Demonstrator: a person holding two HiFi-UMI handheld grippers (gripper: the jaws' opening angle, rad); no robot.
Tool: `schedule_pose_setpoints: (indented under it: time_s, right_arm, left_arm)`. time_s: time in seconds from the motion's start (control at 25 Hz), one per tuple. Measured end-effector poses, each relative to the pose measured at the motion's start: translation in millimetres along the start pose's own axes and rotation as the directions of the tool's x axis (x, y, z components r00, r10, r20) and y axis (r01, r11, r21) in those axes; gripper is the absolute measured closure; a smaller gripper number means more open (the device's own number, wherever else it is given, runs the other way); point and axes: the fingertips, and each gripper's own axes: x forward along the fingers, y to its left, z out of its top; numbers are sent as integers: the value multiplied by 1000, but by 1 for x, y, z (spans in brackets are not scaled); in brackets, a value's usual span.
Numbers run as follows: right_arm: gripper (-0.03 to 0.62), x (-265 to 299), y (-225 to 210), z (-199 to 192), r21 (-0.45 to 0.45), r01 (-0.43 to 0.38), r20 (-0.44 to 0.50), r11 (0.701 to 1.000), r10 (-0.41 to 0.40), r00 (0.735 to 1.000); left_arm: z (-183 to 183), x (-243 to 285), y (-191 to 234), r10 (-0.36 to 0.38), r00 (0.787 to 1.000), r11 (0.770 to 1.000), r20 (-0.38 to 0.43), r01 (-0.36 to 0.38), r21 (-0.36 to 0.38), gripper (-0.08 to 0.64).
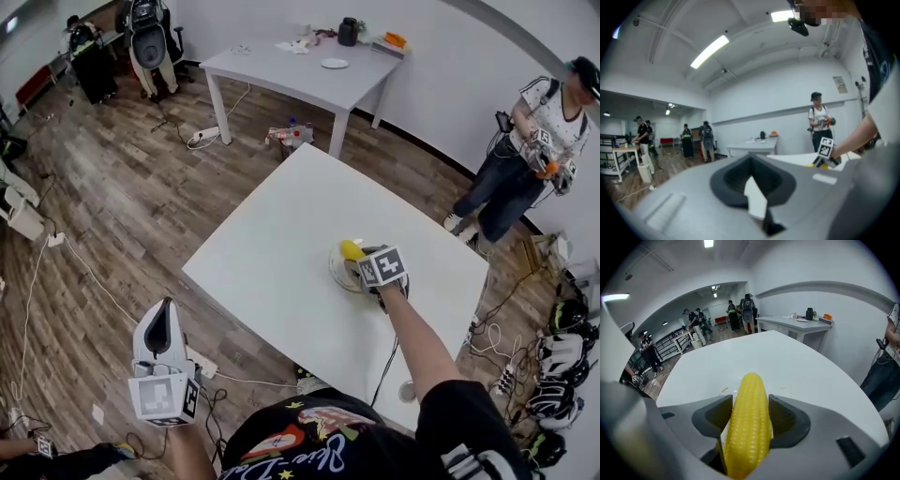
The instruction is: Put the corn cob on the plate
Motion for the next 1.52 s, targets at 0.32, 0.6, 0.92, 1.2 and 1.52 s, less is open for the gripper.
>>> schedule_pose_setpoints:
  time_s: [0.32, 0.6, 0.92, 1.2, 1.52]
  right_arm:
    - [342, -19, 6, 14, 63, 11, 216, 998, -25, 976]
    - [342, -140, 56, 33, 133, -124, 648, 983, 9, 761]
    - [549, -248, 110, -6, 82, 47, 731, 996, -92, 676]
    - [557, -305, 154, -64, 139, 54, 751, 989, -141, 645]
    - [558, -359, 197, -100, 150, 76, 768, 986, -165, 619]
  left_arm:
    - [4, 11, 2, -47, 999, 999, 18, 47, 14, 569]
    - [15, 13, -14, -135, 988, 991, 76, 135, 12, 569]
    - [33, 1, -74, -306, 943, 952, 133, 301, 55, 569]
    - [22, -40, -121, -409, 902, 913, 141, 402, 73, 569]
    - [-5, -94, -160, -480, 869, 877, 122, 480, 31, 569]
